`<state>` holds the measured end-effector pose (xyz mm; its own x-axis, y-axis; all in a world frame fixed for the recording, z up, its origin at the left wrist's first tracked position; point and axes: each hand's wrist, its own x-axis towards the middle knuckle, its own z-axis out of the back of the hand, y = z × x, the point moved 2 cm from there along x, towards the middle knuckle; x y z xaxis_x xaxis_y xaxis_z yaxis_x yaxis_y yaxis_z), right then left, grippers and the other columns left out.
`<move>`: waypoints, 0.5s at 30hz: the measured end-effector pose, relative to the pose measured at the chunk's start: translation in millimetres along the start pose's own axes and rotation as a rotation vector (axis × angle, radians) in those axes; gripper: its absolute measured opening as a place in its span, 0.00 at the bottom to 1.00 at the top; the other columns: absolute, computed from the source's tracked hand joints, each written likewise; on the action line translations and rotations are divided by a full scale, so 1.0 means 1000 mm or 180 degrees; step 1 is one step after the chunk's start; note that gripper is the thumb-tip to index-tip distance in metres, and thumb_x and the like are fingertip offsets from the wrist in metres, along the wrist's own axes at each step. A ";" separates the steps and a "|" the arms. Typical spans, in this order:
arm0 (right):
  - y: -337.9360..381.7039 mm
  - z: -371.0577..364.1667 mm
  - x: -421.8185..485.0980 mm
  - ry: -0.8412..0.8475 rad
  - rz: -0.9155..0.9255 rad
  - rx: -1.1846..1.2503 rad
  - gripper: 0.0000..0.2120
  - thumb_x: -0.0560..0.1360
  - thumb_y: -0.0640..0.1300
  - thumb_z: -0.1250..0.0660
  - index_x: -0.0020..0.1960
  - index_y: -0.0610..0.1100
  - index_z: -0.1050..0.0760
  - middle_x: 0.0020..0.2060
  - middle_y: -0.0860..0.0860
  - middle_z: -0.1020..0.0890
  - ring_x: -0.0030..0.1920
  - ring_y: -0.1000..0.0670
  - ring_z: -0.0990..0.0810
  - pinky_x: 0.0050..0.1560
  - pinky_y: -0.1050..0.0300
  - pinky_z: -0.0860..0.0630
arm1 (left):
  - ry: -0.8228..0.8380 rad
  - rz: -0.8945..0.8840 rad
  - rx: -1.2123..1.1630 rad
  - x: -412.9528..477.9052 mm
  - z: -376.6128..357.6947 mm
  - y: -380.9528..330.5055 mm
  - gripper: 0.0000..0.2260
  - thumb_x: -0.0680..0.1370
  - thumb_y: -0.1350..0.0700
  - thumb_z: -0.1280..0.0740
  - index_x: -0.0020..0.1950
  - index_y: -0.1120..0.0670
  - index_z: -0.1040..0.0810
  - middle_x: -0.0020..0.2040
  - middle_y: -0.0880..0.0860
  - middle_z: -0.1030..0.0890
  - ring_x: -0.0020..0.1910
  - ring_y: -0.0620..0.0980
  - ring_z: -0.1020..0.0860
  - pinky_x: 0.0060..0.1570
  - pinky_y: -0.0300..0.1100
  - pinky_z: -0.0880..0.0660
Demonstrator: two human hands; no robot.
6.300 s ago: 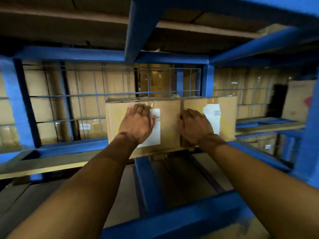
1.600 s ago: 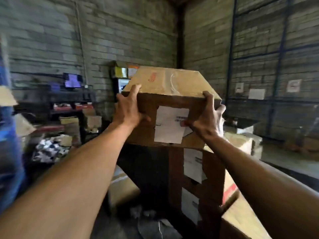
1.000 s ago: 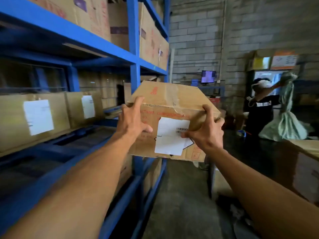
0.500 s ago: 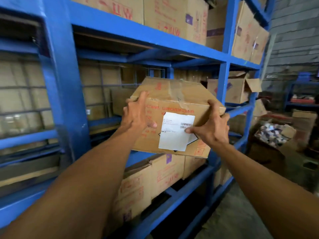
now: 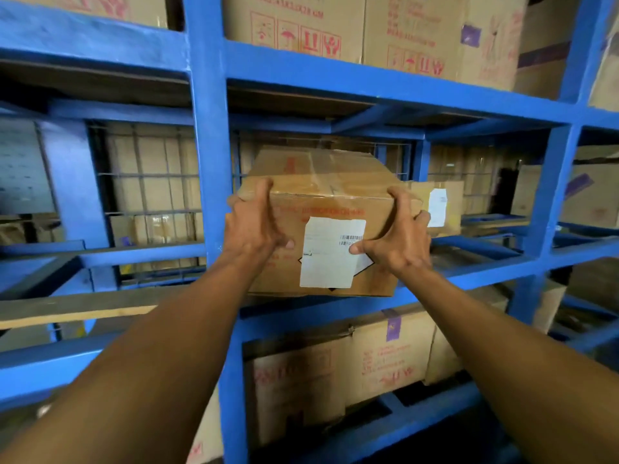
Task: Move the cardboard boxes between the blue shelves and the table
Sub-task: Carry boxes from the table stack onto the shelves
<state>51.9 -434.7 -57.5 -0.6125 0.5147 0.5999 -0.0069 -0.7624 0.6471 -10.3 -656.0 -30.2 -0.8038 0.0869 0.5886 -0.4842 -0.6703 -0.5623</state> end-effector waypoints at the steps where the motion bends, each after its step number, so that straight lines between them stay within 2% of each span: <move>1: -0.004 -0.002 0.006 0.0058 0.0048 0.0035 0.54 0.53 0.52 0.16 0.69 0.62 0.45 0.62 0.42 0.36 0.60 0.34 0.30 0.58 0.37 0.28 | -0.0044 0.0073 0.0029 -0.002 -0.002 -0.003 0.41 0.62 0.57 0.18 0.67 0.42 0.36 0.61 0.60 0.34 0.55 0.62 0.29 0.46 0.48 0.33; 5: -0.018 -0.012 0.028 0.0339 0.0311 0.0274 0.52 0.55 0.51 0.16 0.69 0.62 0.44 0.61 0.43 0.36 0.59 0.35 0.30 0.59 0.38 0.28 | -0.0249 0.0352 0.0196 -0.010 -0.011 -0.010 0.41 0.60 0.55 0.17 0.66 0.43 0.36 0.57 0.59 0.34 0.53 0.63 0.29 0.46 0.49 0.34; 8: -0.027 -0.022 0.040 0.0505 0.0511 0.0387 0.52 0.56 0.52 0.16 0.71 0.60 0.44 0.61 0.43 0.35 0.59 0.37 0.29 0.59 0.42 0.28 | -0.0377 0.0508 0.0414 -0.013 -0.016 -0.014 0.41 0.60 0.54 0.17 0.66 0.43 0.36 0.58 0.60 0.34 0.53 0.63 0.29 0.50 0.52 0.31; 12: -0.035 -0.039 0.056 0.0628 0.0653 0.0397 0.54 0.55 0.54 0.16 0.71 0.59 0.45 0.65 0.43 0.35 0.62 0.38 0.30 0.58 0.42 0.27 | -0.0463 0.0649 0.0570 -0.013 -0.023 -0.017 0.42 0.59 0.54 0.17 0.66 0.44 0.36 0.58 0.60 0.34 0.55 0.64 0.29 0.54 0.55 0.29; 15: -0.041 -0.048 0.067 0.0713 0.0676 0.0407 0.55 0.54 0.54 0.15 0.71 0.61 0.46 0.66 0.43 0.35 0.63 0.38 0.31 0.58 0.42 0.27 | -0.0497 0.0725 0.0661 -0.012 -0.031 -0.018 0.41 0.59 0.54 0.17 0.65 0.44 0.36 0.58 0.60 0.34 0.55 0.65 0.28 0.53 0.56 0.28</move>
<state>-26.9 -388.0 -66.9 -0.7484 0.2398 0.6184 0.2299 -0.7808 0.5810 -2.6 -622.0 -45.6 -0.8129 -0.1853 0.5522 -0.2048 -0.7966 -0.5688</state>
